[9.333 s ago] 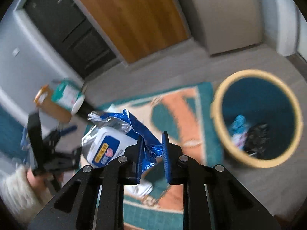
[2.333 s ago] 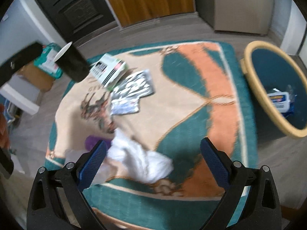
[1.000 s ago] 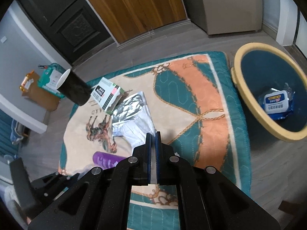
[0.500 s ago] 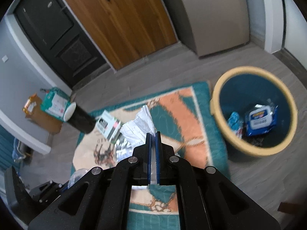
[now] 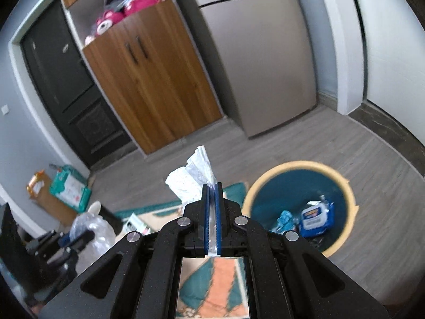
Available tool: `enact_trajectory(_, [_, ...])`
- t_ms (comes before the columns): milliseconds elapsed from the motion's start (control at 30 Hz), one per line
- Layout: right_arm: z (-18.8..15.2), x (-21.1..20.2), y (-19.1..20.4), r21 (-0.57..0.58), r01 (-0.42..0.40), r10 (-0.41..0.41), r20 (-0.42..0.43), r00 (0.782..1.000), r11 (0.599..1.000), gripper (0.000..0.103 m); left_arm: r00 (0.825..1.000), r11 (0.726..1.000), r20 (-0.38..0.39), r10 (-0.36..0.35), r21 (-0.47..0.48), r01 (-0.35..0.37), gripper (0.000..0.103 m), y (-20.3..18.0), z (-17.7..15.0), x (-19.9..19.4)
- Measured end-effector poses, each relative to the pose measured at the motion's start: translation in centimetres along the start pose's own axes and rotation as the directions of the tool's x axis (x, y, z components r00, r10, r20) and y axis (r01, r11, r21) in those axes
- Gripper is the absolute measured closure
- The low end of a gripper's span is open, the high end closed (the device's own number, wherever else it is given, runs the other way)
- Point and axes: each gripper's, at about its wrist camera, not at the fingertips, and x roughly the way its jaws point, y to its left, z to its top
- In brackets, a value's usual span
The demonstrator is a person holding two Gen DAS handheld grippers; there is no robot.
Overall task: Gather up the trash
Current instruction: 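Carry tissue and plastic wrap over the teal bin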
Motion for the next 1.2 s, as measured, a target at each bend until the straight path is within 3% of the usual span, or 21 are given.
enact_trajectory(200, [1.2, -0.8, -4.2, 0.072, 0.025, -0.028, 0.030, 0.999, 0.997, 0.098, 0.999, 0.999, 0.021, -0.029, 0.037, 0.029, 0.089, -1.3, 2.5, 2.6])
enact_trajectory(433, [1.4, -0.3, -7.8, 0.121, 0.067, -0.070, 0.024, 0.997, 0.990, 0.098, 0.991, 0.990, -0.030, -0.129, -0.056, 0.127, 0.089, -2.9, 2.3, 7.3])
enact_trajectory(733, [2.6, 2.2, -10.7, 0.128, 0.114, -0.115, 0.003, 0.993, 0.985, 0.098, 0.985, 0.986, -0.056, -0.165, 0.024, 0.166, 0.089, -7.1, 2.7, 12.2])
enact_trajectory(933, [1.7, 4.4, -14.8, 0.201, 0.145, -0.138, -0.047, 0.989, 0.969, 0.098, 0.983, 0.983, -0.072, -0.171, 0.060, 0.176, 0.089, -9.3, 2.6, 15.5])
enact_trajectory(1200, [-0.8, 7.4, -18.2, 0.318, 0.175, -0.139, -0.133, 0.981, 0.932, 0.098, 0.965, 0.964, -0.097, -0.243, 0.088, 0.252, 0.089, -13.5, 2.6, 18.7])
